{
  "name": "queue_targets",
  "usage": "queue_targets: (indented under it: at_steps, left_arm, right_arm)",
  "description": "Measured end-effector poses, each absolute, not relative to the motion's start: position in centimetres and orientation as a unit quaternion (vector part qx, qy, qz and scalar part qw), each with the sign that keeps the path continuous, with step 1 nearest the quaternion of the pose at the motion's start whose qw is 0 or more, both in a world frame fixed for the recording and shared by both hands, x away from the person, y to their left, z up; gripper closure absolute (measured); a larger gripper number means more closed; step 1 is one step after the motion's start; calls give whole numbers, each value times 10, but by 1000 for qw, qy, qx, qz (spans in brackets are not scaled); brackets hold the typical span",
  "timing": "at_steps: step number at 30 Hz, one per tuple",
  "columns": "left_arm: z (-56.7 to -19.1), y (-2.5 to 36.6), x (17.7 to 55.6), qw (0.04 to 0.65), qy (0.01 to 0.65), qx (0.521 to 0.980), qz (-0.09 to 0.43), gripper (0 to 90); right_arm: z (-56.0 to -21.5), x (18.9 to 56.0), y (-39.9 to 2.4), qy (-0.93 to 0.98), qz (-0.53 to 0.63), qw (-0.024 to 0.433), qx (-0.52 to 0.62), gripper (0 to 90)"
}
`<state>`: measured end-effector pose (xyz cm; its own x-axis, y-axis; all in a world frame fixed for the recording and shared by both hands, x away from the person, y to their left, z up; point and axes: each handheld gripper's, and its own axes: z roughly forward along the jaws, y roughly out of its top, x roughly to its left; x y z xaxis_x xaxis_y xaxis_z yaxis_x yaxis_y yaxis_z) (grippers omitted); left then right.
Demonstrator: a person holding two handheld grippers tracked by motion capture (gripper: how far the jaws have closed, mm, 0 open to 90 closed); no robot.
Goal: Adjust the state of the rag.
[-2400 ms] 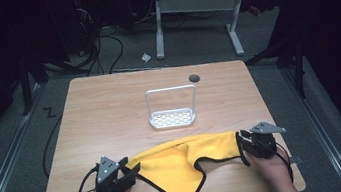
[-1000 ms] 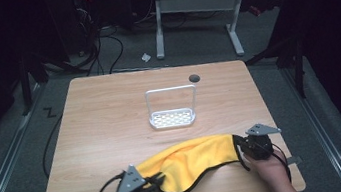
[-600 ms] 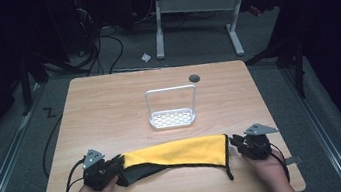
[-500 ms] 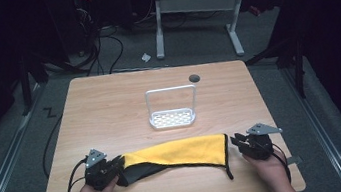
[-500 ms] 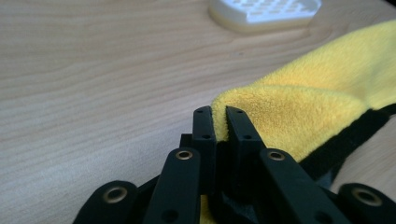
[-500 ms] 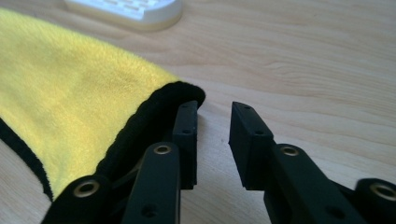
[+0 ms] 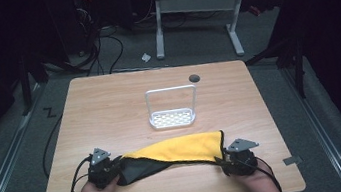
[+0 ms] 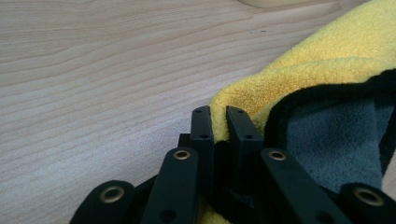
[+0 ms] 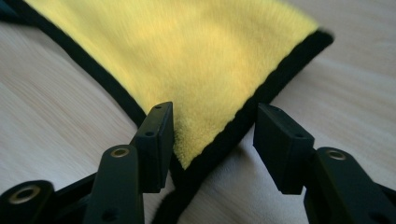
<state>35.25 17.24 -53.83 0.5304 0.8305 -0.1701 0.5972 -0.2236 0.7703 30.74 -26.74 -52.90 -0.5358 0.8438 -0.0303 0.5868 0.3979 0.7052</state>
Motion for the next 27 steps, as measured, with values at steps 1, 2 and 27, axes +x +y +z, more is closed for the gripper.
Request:
queue_targets:
  at_steps: [1,2,27]
  left_arm:
    - [-538,172,352,415,463,770,140,817]
    - [-538,173,351,416,463,770,140,817]
    - [-533,156,354,363,421,808,196,826]
  right_arm:
    - [-529,307,-267,813,328,196,440,625]
    - [-525,307,-268,817,326,198,432,777]
    - [-523,355,-269,811,307,211,452,813]
